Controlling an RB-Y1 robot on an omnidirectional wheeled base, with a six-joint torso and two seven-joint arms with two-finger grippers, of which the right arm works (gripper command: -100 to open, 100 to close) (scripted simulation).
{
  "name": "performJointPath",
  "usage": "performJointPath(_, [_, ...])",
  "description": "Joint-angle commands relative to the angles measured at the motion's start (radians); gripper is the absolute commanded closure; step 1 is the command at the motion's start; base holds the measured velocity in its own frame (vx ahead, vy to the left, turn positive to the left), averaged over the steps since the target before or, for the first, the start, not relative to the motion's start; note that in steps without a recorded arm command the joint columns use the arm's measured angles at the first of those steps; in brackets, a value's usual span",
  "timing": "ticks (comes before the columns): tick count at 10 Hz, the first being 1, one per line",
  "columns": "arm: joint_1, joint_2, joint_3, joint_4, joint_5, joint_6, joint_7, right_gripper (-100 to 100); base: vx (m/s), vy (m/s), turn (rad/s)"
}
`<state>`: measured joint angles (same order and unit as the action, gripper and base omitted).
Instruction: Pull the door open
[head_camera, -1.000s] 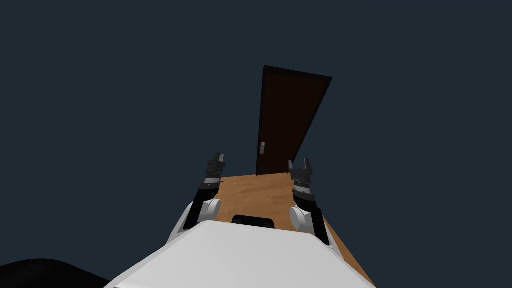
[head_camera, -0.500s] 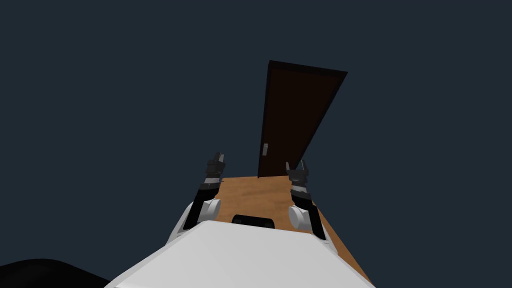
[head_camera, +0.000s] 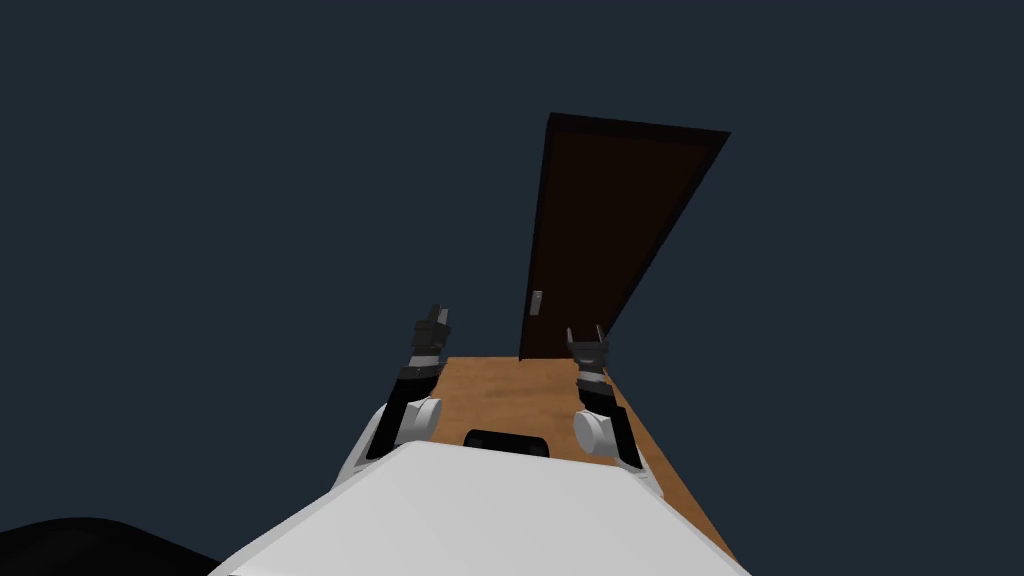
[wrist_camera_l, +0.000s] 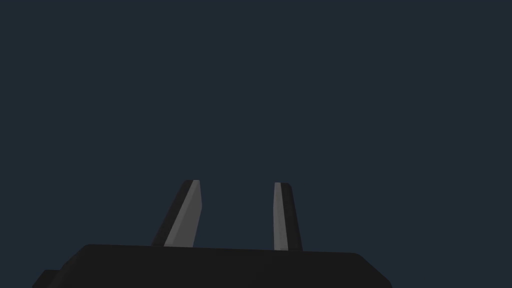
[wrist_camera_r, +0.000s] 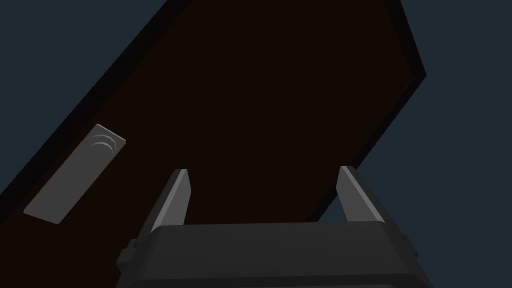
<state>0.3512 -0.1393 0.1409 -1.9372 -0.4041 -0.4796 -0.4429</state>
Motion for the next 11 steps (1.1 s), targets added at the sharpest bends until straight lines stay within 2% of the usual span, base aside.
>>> performJointPath(1, [-0.006,-0.008,0.008,0.02,-0.039,0.01,-0.029,-100,0.101,-0.001,0.08])
performJointPath(11, [-0.068,-0.059,0.053,0.199,-0.268,0.034,-0.201,-100,0.102,-0.008,0.091])
